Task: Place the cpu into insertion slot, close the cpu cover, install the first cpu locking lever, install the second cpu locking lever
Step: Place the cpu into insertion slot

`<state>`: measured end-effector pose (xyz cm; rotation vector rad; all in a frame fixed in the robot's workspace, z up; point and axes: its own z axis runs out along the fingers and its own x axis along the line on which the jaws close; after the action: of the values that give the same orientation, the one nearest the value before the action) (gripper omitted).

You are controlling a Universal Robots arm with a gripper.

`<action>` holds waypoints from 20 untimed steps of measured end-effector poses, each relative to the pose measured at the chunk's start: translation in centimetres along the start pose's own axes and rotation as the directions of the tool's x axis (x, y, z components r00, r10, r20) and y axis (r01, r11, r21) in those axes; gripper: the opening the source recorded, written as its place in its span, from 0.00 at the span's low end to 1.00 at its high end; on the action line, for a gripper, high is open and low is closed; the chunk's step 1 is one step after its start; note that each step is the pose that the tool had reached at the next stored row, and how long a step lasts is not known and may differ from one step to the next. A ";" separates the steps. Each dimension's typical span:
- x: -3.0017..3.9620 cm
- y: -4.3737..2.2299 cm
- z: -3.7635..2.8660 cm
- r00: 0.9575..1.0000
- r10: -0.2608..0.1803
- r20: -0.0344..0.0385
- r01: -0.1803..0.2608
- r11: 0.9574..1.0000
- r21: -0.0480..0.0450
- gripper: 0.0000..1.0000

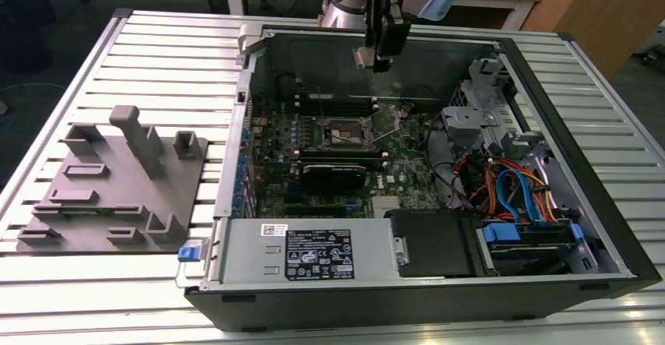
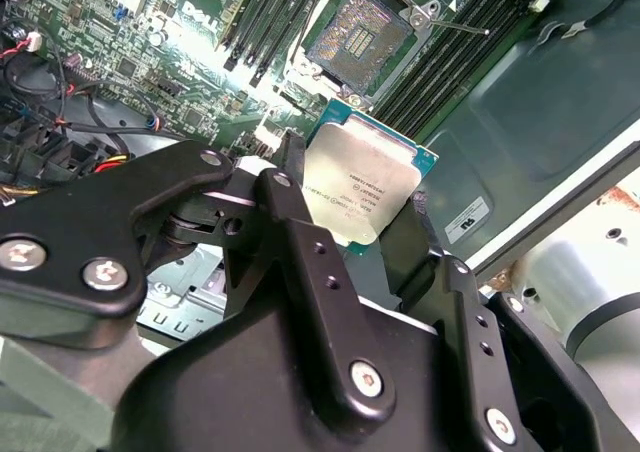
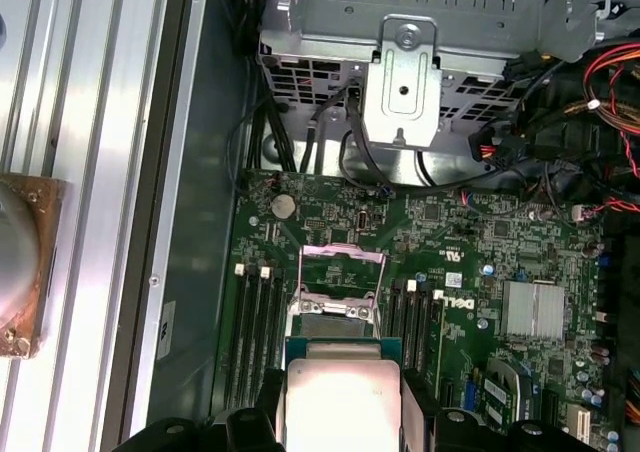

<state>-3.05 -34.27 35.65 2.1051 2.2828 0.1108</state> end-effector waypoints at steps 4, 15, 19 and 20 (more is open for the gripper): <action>0.00 0.00 0.00 1.000 0.002 0.000 -0.002 1.000 0.000 0.54; 0.00 -0.02 0.20 1.000 0.025 0.002 -0.025 1.000 0.000 0.54; -0.01 -0.03 0.26 0.999 0.037 0.003 -0.037 0.999 0.004 0.54; -0.01 -0.03 0.27 0.999 0.038 0.003 -0.038 0.999 0.005 0.54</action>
<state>-3.06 -34.27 35.37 2.1507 2.2445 0.1030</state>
